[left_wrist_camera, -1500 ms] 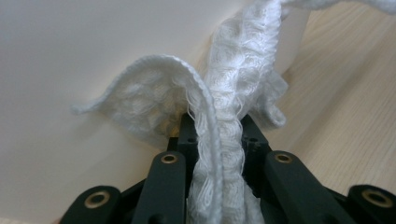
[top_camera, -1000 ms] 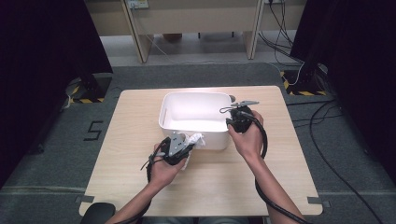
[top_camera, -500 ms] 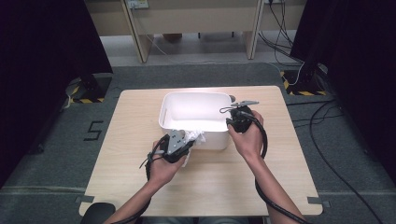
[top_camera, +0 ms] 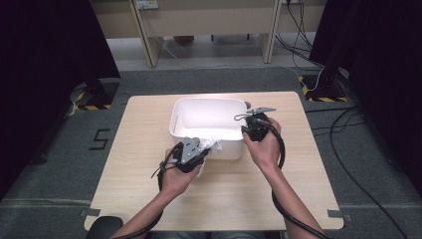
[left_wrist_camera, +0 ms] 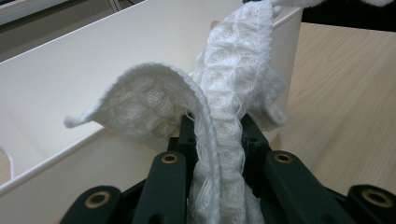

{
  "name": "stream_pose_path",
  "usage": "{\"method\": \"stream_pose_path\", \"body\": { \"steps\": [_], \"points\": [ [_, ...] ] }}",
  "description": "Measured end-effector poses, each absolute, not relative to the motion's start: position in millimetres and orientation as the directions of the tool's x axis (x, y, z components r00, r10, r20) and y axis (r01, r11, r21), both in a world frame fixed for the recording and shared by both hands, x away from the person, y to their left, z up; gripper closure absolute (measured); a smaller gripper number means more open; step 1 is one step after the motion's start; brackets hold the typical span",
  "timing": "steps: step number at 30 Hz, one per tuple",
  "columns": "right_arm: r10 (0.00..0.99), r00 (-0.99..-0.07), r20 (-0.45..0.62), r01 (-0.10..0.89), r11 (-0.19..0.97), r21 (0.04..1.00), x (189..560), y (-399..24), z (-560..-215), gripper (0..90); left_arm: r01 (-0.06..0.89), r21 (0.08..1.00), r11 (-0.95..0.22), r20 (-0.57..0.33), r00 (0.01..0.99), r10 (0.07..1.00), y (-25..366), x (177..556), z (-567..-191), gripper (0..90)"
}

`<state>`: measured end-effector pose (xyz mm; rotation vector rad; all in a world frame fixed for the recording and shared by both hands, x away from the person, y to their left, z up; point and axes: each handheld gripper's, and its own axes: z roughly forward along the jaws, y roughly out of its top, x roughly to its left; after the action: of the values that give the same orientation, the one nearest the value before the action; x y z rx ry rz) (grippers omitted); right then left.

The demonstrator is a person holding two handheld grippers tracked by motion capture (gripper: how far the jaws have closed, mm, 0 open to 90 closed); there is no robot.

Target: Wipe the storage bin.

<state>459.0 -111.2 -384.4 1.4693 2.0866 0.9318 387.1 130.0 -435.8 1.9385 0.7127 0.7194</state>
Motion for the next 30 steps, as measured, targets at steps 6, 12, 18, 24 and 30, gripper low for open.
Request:
{"method": "stream_pose_path", "body": {
  "steps": [6,12,18,24,30],
  "points": [
    [0.935,-0.352,0.035,0.651,0.218,0.727,459.1,-111.1,-384.5,74.3,0.171,0.891,-0.42,0.208,0.67,0.713,123.5,388.5,-435.0,75.8],
    [0.935,-0.352,0.036,0.651,0.217,0.727,459.1,-111.2,-384.5,74.3,0.168,0.891,-0.422,0.209,0.673,0.709,121.0,388.7,-435.6,75.8],
    [0.935,-0.353,0.036,0.65,0.217,0.728,459.0,-110.9,-384.6,74.2,0.179,0.892,-0.415,0.195,0.674,0.712,119.9,387.4,-437.1,75.9],
    [0.935,-0.353,0.039,0.65,0.215,0.729,458.8,-110.6,-384.6,74.0,0.177,0.889,-0.421,0.202,0.674,0.711,118.8,386.7,-441.1,75.8],
    [0.935,-0.353,0.038,0.651,0.216,0.727,458.3,-110.4,-384.3,73.9,0.18,0.882,-0.435,0.209,0.678,0.705,117.0,387.0,-446.3,75.8]
  ]
}}
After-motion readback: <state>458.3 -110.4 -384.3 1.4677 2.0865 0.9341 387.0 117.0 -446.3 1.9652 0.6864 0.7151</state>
